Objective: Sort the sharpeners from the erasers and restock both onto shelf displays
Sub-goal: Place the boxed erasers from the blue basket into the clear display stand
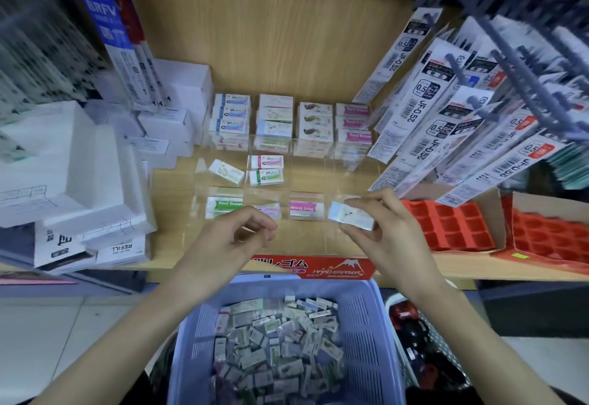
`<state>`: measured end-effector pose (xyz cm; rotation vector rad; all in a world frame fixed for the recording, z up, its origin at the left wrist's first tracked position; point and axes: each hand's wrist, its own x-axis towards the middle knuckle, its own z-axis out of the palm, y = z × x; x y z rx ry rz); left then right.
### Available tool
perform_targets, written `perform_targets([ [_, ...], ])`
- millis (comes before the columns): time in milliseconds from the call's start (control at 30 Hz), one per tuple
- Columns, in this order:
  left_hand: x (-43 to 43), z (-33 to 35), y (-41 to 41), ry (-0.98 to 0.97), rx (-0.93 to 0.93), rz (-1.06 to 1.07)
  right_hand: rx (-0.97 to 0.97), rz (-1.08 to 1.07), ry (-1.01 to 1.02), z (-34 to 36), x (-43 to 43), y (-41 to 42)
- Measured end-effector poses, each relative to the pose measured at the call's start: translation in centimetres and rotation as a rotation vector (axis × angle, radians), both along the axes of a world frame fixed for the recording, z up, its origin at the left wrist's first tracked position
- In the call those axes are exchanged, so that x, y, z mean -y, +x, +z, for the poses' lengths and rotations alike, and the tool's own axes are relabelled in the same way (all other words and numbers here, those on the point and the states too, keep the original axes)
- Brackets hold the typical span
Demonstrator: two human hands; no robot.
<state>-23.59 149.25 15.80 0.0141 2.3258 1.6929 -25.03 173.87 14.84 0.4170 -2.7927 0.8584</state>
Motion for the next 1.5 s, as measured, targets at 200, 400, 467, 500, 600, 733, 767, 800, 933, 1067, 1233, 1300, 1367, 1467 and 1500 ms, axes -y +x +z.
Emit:
perform_targets([
  [200,2.8,-0.3,-1.1,-0.098,-0.060,0.172,0.153,0.002,-0.242,1.5,7.7,-2.6],
  [400,6.1,0.6,-0.9,-0.062,-0.116,0.238,0.100,0.216,0.006,-0.6,15.4,-7.9],
  [467,6.9,0.8,-0.4,-0.079,-0.138,0.237,0.065,0.253,0.153,-1.0,16.4,-9.1],
  [500,7.3,0.9,-0.2,-0.094,-0.149,0.244,0.066,0.275,0.211,-1.2,16.8,-9.7],
  [600,8.2,1.3,0.2,-0.107,-0.185,0.267,0.080,0.318,0.308,-1.3,17.3,-10.6],
  [733,8.6,1.7,0.4,-0.113,-0.195,0.279,0.047,0.329,0.420,-0.5,17.1,-10.8],
  [767,8.5,1.7,0.5,-0.115,-0.201,0.276,0.029,0.340,0.412,-0.3,17.0,-10.6],
  [800,8.5,1.9,0.6,-0.117,-0.211,0.275,0.013,0.356,0.382,0.0,17.0,-10.2],
  [933,8.2,2.2,0.7,-0.135,-0.234,0.281,0.090,0.406,0.311,0.4,17.1,-8.8],
  [1067,7.7,2.5,0.6,-0.150,-0.229,0.275,0.134,0.399,0.312,-0.5,17.1,-9.1],
  [1233,7.5,2.4,0.5,-0.149,-0.216,0.275,0.036,0.386,0.367,-1.6,16.8,-9.7],
  [1300,7.4,2.4,0.5,-0.150,-0.213,0.269,0.051,0.341,0.245,-2.1,16.8,-9.6],
  [1367,7.3,2.5,0.5,-0.160,-0.215,0.260,0.065,0.262,0.141,-2.7,16.8,-9.6],
  [1467,7.3,2.5,0.5,-0.162,-0.215,0.255,-0.031,0.071,0.006,-3.0,16.7,-9.8],
  [1500,7.3,2.5,0.4,-0.160,-0.212,0.257,-0.087,0.012,-0.018,-3.0,16.6,-10.1],
])
